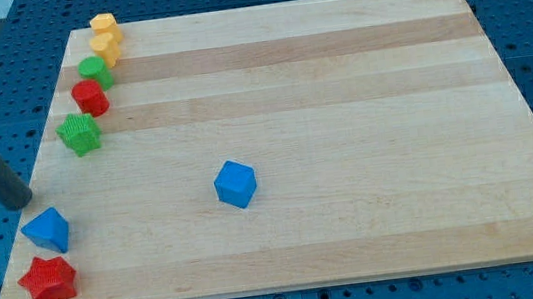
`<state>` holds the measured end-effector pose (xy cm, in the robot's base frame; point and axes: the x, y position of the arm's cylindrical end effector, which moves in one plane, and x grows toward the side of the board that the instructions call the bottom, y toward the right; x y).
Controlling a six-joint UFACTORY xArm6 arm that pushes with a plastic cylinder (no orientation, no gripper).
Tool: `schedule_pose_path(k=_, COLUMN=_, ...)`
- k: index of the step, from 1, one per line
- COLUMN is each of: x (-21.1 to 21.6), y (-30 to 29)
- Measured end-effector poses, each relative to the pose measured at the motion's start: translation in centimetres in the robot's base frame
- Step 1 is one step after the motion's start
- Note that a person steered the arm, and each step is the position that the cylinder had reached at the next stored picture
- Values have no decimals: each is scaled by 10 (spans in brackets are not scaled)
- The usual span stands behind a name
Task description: Move the blue triangle diagonally to the red star
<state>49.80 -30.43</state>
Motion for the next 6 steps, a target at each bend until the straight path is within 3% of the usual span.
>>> schedule_pose_path(k=4, x=43, y=18)
schedule_pose_path(k=6, x=-33, y=135)
